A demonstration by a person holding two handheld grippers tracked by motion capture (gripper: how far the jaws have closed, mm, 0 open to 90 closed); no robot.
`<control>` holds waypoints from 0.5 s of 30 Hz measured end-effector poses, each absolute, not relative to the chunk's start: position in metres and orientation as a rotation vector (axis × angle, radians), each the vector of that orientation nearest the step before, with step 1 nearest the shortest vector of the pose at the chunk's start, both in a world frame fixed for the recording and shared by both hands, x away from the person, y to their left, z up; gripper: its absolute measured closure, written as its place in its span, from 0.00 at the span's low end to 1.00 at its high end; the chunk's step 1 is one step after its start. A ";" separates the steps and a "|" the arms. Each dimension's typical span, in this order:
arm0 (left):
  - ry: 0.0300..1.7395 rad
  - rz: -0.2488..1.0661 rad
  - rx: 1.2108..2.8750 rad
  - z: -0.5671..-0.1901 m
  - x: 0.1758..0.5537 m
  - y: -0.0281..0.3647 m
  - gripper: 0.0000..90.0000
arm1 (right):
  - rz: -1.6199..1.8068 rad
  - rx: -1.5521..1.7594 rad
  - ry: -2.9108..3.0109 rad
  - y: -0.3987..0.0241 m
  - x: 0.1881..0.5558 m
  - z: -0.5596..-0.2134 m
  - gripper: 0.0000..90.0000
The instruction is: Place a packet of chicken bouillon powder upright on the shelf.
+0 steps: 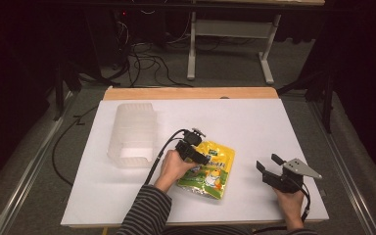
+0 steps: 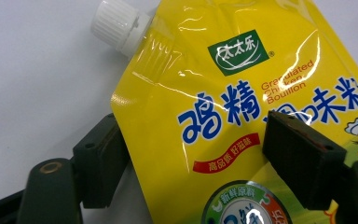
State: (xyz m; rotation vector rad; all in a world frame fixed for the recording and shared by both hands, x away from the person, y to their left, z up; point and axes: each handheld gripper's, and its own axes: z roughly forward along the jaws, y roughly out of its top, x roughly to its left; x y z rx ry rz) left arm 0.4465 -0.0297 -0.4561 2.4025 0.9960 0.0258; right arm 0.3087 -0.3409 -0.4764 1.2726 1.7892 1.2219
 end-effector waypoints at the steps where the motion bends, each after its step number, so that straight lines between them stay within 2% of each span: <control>1: 0.995 0.037 2.406 -0.456 0.446 -0.030 0.32 | 1.219 1.275 1.789 -0.341 0.308 -0.476 0.35; 4: 0.983 0.059 2.416 -0.455 0.445 -0.030 0.41 | 1.216 1.273 1.792 -0.340 0.309 -0.476 0.35; 5: 0.966 0.088 2.428 -0.455 0.443 -0.031 0.53 | 1.213 1.277 1.796 -0.340 0.309 -0.476 0.35; 6: 0.946 0.109 2.440 -0.455 0.441 -0.032 0.53 | 1.213 1.277 1.796 -0.340 0.309 -0.476 0.35; 7: 0.915 0.108 2.446 -0.454 0.438 -0.034 0.58 | 1.210 1.281 1.797 -0.340 0.309 -0.476 0.35; 8: 0.898 0.107 2.451 -0.454 0.437 -0.035 0.70 | 1.204 1.292 1.803 -0.340 0.311 -0.477 0.35; 15: 0.911 0.086 2.448 -0.454 0.437 -0.036 0.78 | 1.181 1.278 1.807 -0.338 0.310 -0.477 0.35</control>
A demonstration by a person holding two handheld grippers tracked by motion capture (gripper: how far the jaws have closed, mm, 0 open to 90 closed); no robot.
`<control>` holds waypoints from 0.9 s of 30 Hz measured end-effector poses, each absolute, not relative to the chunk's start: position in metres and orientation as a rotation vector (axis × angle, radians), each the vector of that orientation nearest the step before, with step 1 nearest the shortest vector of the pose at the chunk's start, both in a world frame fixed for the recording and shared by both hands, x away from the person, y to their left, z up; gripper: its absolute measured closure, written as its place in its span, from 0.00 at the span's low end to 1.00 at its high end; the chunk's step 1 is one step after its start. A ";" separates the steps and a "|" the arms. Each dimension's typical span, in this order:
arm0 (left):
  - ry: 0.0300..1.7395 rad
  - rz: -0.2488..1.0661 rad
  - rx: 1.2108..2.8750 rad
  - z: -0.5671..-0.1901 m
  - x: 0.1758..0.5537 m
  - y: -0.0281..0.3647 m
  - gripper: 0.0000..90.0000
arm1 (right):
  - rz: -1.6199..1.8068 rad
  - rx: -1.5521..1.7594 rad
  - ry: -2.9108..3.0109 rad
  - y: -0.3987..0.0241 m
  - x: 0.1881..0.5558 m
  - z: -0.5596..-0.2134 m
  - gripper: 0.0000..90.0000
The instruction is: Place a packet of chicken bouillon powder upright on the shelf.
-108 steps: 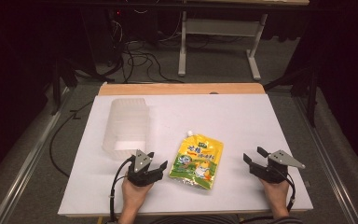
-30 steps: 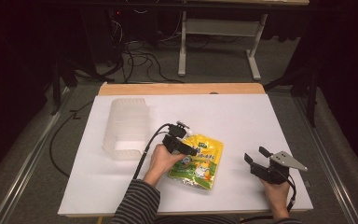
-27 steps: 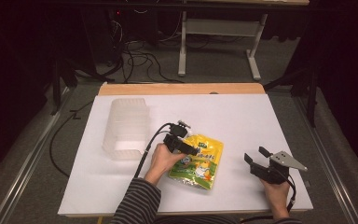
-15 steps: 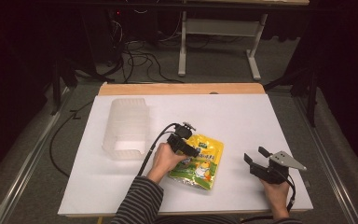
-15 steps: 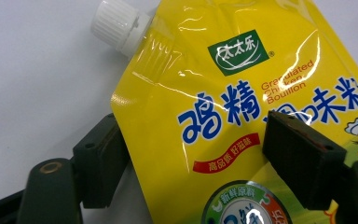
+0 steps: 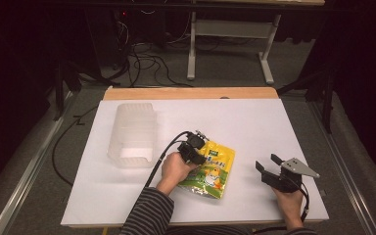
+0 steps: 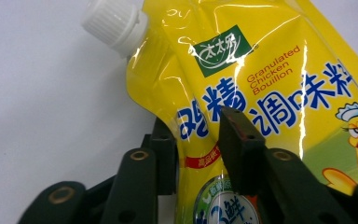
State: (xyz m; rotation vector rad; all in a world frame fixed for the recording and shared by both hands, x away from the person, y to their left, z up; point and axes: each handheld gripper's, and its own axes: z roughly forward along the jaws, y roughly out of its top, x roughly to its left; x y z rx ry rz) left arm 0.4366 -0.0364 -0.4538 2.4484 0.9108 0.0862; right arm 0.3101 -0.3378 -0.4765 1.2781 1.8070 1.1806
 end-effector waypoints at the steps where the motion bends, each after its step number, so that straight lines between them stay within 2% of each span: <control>1: 0.907 0.076 2.449 -0.454 0.437 -0.036 0.80 | 1.181 1.275 1.804 -0.338 0.310 -0.477 0.35; 3: 0.887 0.063 2.448 -0.453 0.437 -0.036 0.87 | 1.182 1.281 1.808 -0.338 0.311 -0.477 0.35; 4: 0.858 0.074 2.455 -0.453 0.436 -0.036 0.94 | 1.179 1.281 1.813 -0.338 0.311 -0.476 0.35; 5: 0.858 0.074 2.455 -0.453 0.436 -0.036 0.95 | 1.179 1.281 1.813 -0.338 0.311 -0.476 0.35; 16: 0.804 0.031 2.359 -0.442 0.434 -0.030 0.98 | 1.176 1.277 1.811 -0.337 0.309 -0.476 0.34; 27: 0.723 0.040 2.284 -0.408 0.424 -0.025 0.99 | 1.180 1.269 1.802 -0.338 0.309 -0.476 0.34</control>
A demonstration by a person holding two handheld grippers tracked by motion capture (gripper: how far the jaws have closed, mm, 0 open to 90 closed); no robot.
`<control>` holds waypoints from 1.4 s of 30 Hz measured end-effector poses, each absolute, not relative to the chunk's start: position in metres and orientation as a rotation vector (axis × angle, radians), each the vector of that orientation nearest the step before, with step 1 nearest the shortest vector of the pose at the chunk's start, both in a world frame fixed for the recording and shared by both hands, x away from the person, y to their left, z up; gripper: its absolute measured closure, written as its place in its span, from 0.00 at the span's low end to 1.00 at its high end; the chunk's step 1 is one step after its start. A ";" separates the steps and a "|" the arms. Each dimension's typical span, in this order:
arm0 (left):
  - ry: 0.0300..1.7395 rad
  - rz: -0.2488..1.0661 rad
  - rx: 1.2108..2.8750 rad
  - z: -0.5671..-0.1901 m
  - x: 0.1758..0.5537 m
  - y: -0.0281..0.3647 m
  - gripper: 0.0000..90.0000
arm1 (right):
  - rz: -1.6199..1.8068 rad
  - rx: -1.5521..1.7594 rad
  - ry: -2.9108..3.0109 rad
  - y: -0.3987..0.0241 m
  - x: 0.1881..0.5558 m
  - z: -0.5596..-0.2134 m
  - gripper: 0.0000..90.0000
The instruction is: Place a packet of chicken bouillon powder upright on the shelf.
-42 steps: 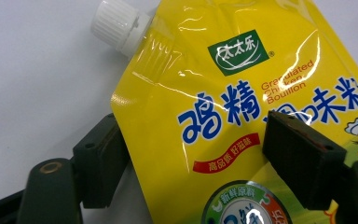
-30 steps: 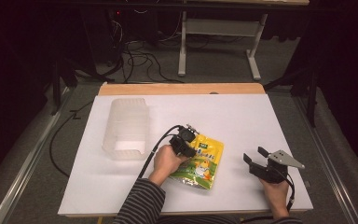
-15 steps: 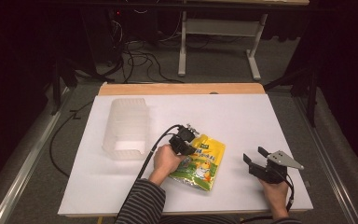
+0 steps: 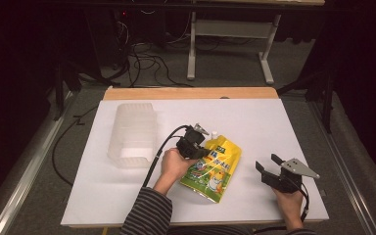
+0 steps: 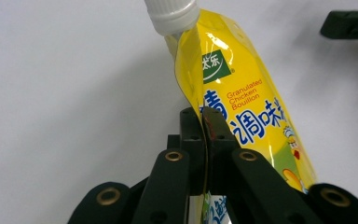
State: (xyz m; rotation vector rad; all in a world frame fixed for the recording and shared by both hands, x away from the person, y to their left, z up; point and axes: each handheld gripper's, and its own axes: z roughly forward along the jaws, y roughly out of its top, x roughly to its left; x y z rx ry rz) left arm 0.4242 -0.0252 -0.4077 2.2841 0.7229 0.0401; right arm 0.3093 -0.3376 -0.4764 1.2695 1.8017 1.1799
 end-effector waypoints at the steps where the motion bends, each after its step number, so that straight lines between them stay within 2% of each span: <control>1: 0.723 0.040 2.284 -0.408 0.424 -0.025 0.99 | 1.180 1.269 1.802 -0.338 0.309 -0.476 0.34; 22: 0.597 0.112 2.165 -0.339 0.405 -0.012 1.00 | 1.178 1.247 1.807 -0.336 0.308 -0.476 0.33; 42: 0.595 0.161 2.104 -0.314 0.404 0.002 1.00 | 1.193 1.246 1.801 -0.338 0.308 -0.476 0.33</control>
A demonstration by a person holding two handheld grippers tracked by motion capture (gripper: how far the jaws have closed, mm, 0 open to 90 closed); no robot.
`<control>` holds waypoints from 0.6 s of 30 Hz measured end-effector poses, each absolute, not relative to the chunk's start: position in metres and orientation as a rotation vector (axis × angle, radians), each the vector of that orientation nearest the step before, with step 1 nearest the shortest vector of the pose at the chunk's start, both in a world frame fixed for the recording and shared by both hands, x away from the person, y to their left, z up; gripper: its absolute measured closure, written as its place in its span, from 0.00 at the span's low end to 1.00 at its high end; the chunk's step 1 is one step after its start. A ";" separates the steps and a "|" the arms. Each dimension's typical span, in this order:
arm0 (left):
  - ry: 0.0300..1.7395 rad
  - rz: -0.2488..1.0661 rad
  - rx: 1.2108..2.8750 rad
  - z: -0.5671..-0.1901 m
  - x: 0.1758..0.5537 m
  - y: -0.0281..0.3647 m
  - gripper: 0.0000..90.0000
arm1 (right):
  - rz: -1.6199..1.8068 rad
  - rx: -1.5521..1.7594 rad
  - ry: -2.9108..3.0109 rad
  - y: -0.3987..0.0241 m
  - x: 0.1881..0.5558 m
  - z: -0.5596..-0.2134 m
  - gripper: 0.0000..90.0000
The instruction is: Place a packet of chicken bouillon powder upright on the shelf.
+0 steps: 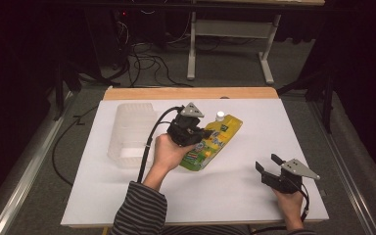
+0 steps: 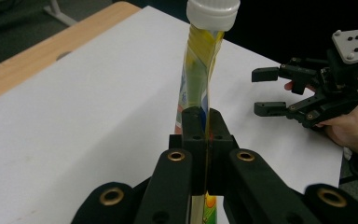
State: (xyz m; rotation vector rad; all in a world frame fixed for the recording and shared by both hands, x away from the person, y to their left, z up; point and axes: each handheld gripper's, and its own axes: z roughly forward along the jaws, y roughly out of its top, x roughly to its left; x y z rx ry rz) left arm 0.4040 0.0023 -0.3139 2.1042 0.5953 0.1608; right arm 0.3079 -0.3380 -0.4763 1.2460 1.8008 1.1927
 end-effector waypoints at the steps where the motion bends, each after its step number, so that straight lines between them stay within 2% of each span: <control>1: 0.597 0.171 2.096 -0.312 0.403 0.006 1.00 | 1.196 1.245 1.797 -0.338 0.307 -0.476 0.33; 12: 0.640 0.222 2.032 -0.294 0.400 0.046 1.00 | 1.201 1.238 1.795 -0.338 0.307 -0.476 0.33; 18: 0.665 0.295 2.022 -0.284 0.397 0.063 1.00 | 1.208 1.239 1.790 -0.339 0.306 -0.476 0.33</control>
